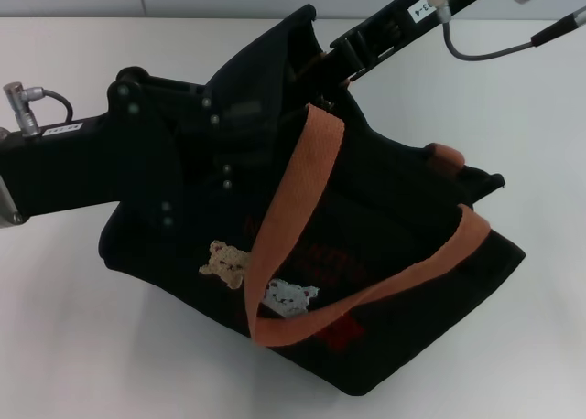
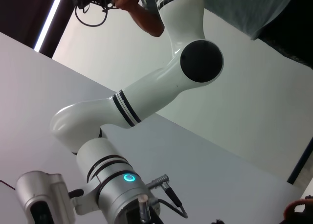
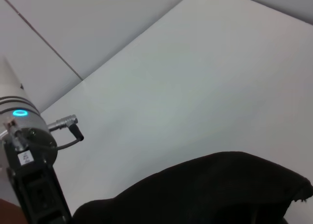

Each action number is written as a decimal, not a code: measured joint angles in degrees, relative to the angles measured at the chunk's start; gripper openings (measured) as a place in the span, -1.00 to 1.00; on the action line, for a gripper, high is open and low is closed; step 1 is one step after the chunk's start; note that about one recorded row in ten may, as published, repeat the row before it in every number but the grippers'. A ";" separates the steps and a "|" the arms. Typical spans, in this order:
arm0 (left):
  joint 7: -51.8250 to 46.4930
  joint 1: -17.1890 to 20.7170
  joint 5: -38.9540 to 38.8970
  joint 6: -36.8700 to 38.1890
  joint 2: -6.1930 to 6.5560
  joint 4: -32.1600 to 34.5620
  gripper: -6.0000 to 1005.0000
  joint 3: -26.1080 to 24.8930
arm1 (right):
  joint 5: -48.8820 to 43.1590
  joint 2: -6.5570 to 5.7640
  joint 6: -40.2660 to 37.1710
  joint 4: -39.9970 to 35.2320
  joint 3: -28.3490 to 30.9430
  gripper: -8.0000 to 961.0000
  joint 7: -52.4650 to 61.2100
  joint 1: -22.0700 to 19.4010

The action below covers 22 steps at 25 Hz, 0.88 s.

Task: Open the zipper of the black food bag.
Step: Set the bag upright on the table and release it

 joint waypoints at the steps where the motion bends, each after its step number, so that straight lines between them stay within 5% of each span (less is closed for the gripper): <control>1: 0.01 0.00 0.00 0.01 0.00 -0.03 -0.60 0.00 | 0.12 0.00 -0.10 -0.15 0.14 -0.44 -0.58 -0.11; 13: 0.02 -0.02 -0.80 0.01 0.00 -0.48 -0.60 -0.01 | 7.56 -0.10 -0.12 -0.70 3.77 -0.60 -6.70 -4.55; 22: 0.02 0.00 -0.93 -0.17 0.00 -0.52 -0.60 -0.01 | 9.31 -0.39 -0.42 -0.16 4.88 -0.93 -9.07 -6.99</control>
